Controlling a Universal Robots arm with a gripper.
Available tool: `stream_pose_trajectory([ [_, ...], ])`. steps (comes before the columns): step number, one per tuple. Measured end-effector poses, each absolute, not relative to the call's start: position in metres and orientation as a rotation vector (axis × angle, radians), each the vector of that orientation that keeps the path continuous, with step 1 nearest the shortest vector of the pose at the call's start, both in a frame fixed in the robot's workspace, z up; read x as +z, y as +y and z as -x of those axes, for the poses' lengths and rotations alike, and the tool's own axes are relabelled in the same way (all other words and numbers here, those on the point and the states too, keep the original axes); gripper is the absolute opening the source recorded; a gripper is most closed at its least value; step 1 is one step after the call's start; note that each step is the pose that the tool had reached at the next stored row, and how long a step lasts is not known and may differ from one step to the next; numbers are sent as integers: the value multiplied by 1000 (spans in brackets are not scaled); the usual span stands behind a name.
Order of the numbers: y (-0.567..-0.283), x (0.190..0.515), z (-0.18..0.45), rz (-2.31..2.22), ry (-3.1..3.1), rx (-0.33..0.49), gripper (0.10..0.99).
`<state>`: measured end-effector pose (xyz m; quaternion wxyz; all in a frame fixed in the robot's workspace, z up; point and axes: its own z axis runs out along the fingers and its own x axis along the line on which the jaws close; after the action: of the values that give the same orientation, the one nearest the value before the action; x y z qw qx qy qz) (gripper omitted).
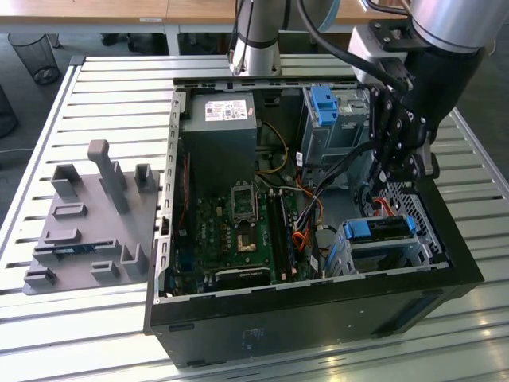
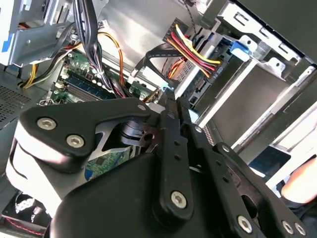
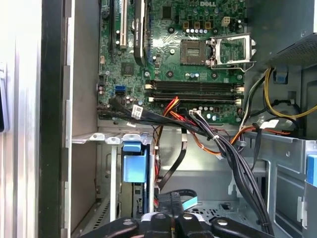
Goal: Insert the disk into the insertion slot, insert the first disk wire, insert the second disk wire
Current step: 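Insert the second disk wire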
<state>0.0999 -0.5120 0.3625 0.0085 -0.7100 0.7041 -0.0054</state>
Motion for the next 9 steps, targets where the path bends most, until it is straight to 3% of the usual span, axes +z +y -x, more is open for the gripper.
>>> stream_pose_trajectory([
  [1, -511, 362, -100, 2219, 2201, -18, 176],
  [4, -508, 361, -100, 2221, 2203, -22, 188],
  [5, -507, 359, -100, 2223, 2205, -27, 251],
  [9, -506, 355, -100, 2231, 2212, -43, 251],
])
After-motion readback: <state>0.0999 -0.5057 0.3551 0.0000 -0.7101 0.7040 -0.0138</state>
